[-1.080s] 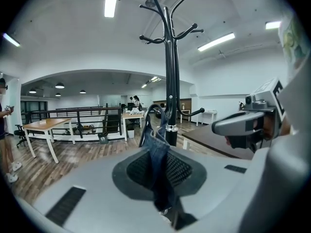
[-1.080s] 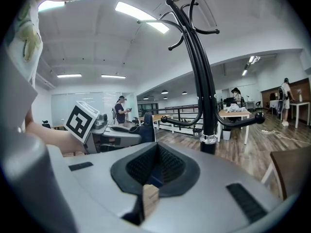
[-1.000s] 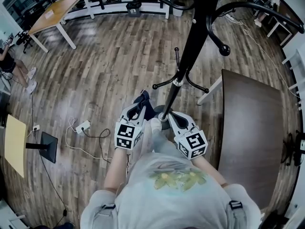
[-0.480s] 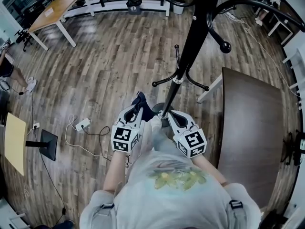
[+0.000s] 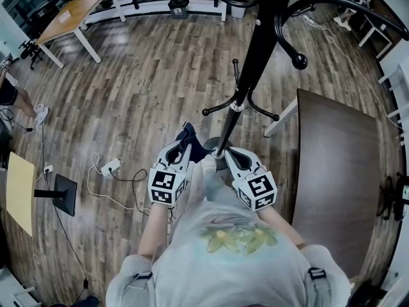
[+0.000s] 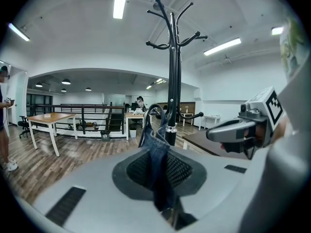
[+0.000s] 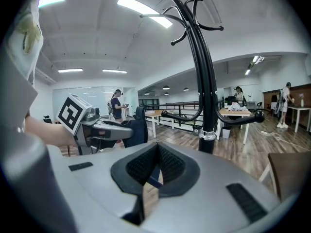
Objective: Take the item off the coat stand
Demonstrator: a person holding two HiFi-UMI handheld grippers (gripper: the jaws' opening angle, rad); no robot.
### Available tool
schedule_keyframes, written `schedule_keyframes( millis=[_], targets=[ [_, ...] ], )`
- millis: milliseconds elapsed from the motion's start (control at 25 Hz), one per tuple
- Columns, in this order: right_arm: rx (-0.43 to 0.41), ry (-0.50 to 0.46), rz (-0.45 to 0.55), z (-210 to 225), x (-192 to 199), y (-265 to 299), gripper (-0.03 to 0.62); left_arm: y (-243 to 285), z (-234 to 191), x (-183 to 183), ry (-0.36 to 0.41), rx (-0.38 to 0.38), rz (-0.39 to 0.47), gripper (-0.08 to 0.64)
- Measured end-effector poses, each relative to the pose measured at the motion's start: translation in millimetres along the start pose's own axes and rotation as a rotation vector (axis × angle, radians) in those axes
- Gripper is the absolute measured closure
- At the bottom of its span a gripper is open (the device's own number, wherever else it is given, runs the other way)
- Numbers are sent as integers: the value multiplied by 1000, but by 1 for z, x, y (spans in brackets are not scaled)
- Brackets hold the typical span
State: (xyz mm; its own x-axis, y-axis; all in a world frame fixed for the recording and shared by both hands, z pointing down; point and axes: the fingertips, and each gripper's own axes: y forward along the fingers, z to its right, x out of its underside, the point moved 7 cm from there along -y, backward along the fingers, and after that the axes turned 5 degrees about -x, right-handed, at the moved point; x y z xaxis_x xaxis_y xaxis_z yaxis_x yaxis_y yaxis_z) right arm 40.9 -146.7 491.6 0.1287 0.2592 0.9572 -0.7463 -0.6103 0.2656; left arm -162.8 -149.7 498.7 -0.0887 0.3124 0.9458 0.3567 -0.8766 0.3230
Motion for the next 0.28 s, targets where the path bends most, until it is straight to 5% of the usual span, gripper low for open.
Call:
schedule_keyframes(
  millis=[280],
  targets=[
    [1,4,-9,-1,3,0,586,-1,2,1,5,5,-10,508]
  ],
)
